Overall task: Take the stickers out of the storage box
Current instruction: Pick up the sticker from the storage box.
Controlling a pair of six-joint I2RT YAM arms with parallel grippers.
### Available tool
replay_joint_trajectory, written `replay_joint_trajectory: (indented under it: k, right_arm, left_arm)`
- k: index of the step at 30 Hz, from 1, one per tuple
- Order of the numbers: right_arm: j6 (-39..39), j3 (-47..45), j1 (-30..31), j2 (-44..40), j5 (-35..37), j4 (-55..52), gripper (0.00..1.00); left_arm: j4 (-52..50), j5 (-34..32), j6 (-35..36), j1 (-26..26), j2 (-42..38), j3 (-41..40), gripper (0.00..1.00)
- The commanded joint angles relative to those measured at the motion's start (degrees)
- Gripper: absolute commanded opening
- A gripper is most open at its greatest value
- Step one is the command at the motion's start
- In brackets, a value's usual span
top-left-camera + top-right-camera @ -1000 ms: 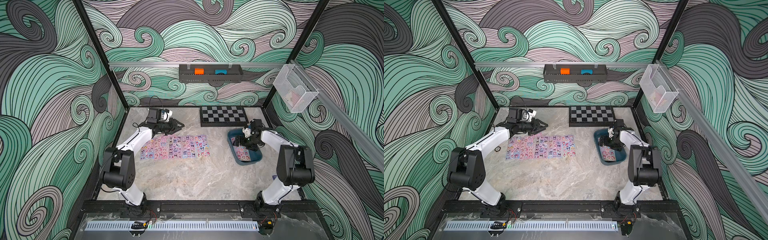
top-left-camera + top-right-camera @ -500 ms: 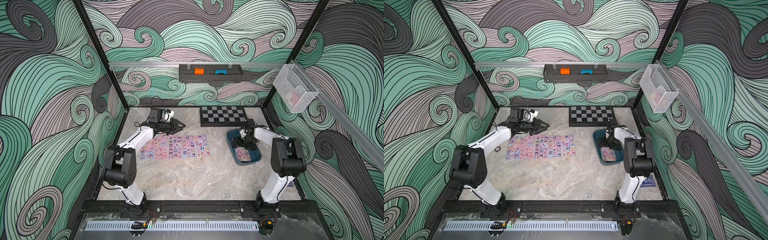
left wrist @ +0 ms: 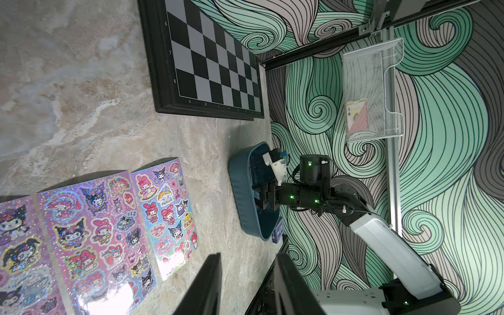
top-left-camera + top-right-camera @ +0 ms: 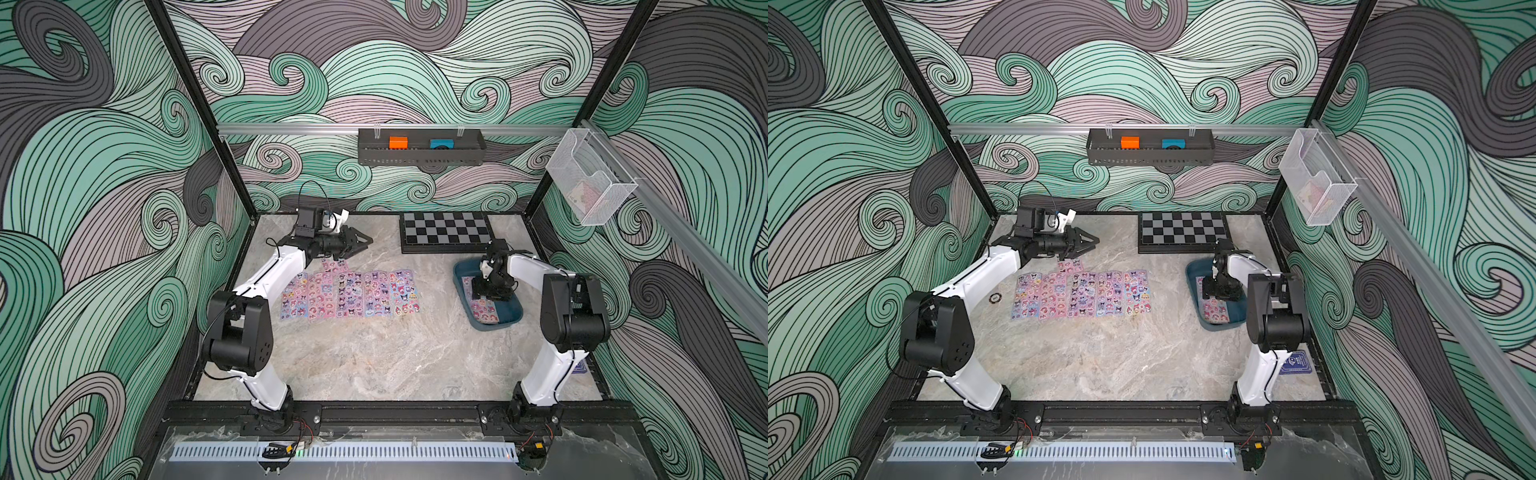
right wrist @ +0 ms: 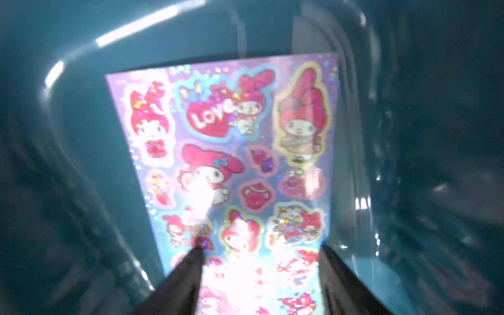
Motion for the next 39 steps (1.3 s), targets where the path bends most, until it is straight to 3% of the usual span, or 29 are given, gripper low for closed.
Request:
replay_joint_trajectory:
  k: [1,4,7,11,19,23,30,39]
  right_arm:
    - [0.8,-1.8,0.0,-2.5,-0.9,-1.8,0.53]
    - [0.9,-2.4,0.1,-4.0,-1.1,-1.9,0.5]
    - [1.0,-2.7,0.2,-5.8,-0.9,-2.2,0.8]
    - [1.1,-3.2,1.7,-6.4,-0.5,-2.2,0.97]
    - [1.1,-0.8,5.2,2.7,2.5,-3.8,0.99]
    - [1.6,-0.1,4.6,4.8,2.8,-3.9,0.93]
    - [1.4,-0.6,1.1,0.8,-1.6,-2.8,0.59]
    - [2.2,-2.6,0.2,-10.1,-5.2,-3.1,0.51]
  left_arm:
    - [-1.7,2.2,0.3,1.1,-2.4,1.6,0.37]
    - [-2.0,2.3,0.4,1.6,-3.4,1.4,0.37]
    - [-2.0,2.0,0.4,1.8,-3.9,1.2,0.37]
    - [-1.1,1.8,-0.6,1.8,-3.6,1.3,0.37]
    - [-2.5,0.3,0.0,1.8,-5.9,0.5,0.37]
    - [-2.9,0.4,0.2,1.8,-6.3,0.1,0.37]
    - [-3.7,0.4,0.7,1.8,-5.4,0.7,0.37]
    - [-2.7,0.1,-0.3,1.2,-6.0,-0.1,0.37]
